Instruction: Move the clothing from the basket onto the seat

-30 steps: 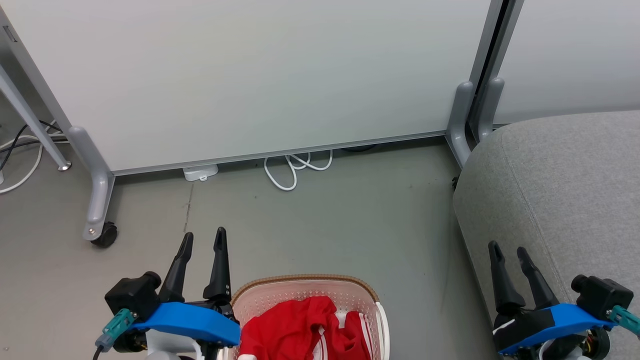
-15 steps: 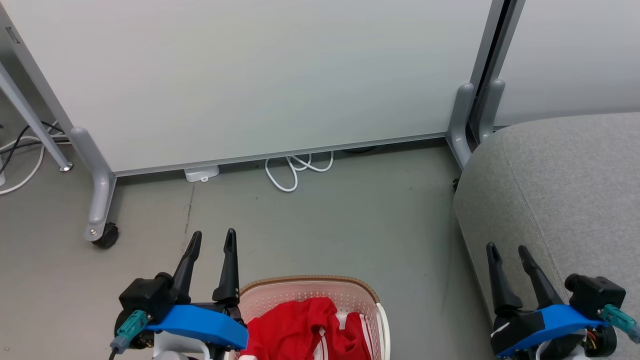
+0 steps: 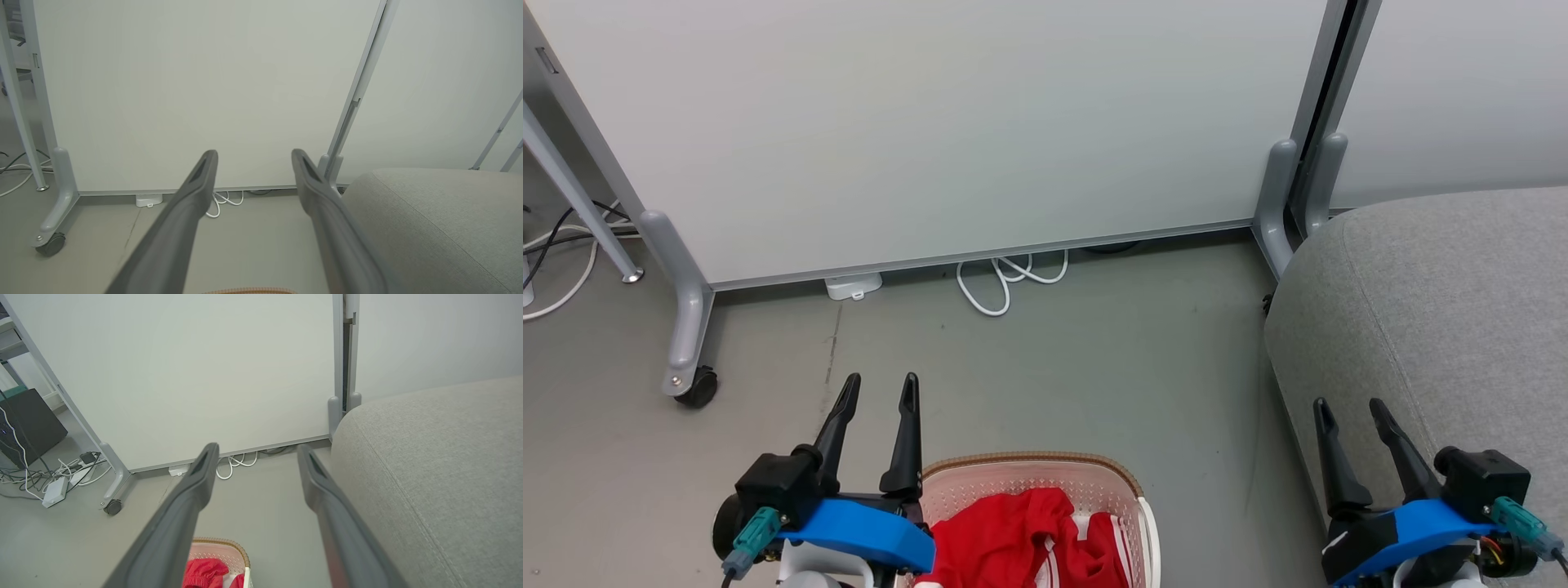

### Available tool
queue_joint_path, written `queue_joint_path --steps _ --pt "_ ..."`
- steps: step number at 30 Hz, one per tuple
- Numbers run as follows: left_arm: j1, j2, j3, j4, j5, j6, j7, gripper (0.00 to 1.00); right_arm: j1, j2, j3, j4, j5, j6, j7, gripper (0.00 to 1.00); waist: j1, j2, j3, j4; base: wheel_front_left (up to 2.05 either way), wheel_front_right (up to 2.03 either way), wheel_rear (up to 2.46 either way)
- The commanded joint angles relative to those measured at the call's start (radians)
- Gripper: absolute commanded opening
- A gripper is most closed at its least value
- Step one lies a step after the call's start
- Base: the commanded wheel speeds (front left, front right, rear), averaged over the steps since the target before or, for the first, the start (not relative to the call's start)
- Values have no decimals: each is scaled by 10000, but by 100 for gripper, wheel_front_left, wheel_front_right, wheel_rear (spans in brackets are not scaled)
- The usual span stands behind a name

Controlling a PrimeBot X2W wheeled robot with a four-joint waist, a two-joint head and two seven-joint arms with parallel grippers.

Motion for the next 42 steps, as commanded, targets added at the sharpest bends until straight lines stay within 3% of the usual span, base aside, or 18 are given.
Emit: queue_joint_path --steps 1,12,30,36,42 --pt "-124 34 -75 24 194 -14 -79 100 22 -72 -5 -42 -207 22 -70 100 0 -1 -4 0 0 0 0" --pt "-59 35 -60 102 535 76 -279 100 59 -78 -15 -26 -888 16 -216 100 0 -1 -20 2 0 0 0" --pt "-78 34 -35 190 538 76 -260 100 20 -75 3 -42 -789 16 -195 100 0 -1 88 -51 0 0 0" --pt "-286 32 -117 393 733 59 -258 100 -269 -75 93 -240 -847 16 -218 100 0 -1 711 -240 0 0 0" --pt "-935 32 -303 1013 999 -20 -258 100 -818 -71 231 -499 -895 16 -261 100 0 -1 2003 -481 0 0 0"
